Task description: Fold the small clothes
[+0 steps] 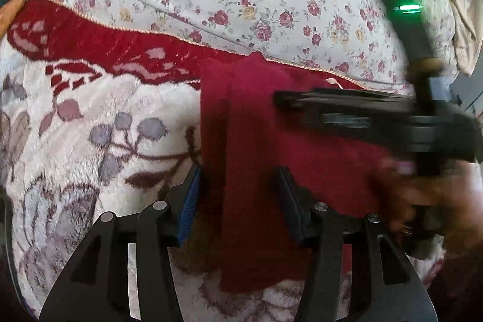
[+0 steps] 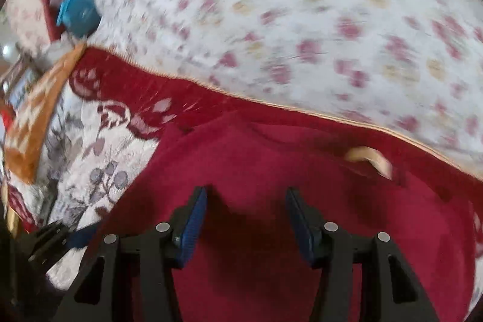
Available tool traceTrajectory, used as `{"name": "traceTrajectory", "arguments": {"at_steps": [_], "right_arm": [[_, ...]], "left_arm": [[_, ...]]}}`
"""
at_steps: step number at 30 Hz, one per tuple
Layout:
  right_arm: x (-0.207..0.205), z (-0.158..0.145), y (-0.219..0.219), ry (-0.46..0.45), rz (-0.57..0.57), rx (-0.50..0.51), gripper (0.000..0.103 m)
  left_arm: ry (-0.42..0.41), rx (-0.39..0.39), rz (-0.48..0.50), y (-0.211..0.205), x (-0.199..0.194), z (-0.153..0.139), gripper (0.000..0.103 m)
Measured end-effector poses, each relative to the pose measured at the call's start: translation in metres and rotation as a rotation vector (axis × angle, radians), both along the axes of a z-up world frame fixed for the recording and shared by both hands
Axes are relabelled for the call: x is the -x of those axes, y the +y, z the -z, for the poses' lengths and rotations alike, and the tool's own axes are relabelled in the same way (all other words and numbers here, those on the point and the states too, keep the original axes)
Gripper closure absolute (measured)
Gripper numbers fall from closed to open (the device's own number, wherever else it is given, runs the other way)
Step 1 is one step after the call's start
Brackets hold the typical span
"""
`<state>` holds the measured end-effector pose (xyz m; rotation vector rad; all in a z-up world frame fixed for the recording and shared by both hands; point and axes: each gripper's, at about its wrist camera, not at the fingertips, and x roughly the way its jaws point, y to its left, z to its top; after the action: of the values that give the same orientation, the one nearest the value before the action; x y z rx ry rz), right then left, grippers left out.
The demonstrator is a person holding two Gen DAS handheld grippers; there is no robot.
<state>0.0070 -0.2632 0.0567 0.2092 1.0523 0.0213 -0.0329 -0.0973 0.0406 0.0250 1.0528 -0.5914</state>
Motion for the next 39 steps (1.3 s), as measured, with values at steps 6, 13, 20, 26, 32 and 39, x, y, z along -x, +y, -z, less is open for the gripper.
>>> {"name": "traceTrajectory", "arguments": {"at_steps": [6,13,20,26,32,39], "right_arm": [[-0.045,0.015,0.012,0.094,0.026,0.036,0.05],[-0.067,-0.009,0.045,0.102,-0.041,-0.016,0.019],[-0.089,0.028,0.084,0.234,-0.097,0.13,0.016],[-0.074,0.02,0.059,0.161,-0.057,0.035,0.048],[-0.05,0.001,0.029,0.092,-0.048,-0.057,0.078],[-0.035,-0.007,0.013,0.089,-0.031,-0.089,0.081]], "left_arm": [[0.17,0.141,-0.088,0.027,-0.013,0.003,0.052],[0.185,0.159,-0.096,0.03,-0.011,0.002,0.052],[0.201,0.168,-0.118,0.034,-0.017,0.007,0.036],[0.175,0.152,-0.11,0.026,-0.017,0.008,0.033],[0.138,0.187,-0.101,0.018,-0.018,0.009,0.032],[0.135,0.299,-0.038,0.012,-0.013,0.001,0.069]]}}
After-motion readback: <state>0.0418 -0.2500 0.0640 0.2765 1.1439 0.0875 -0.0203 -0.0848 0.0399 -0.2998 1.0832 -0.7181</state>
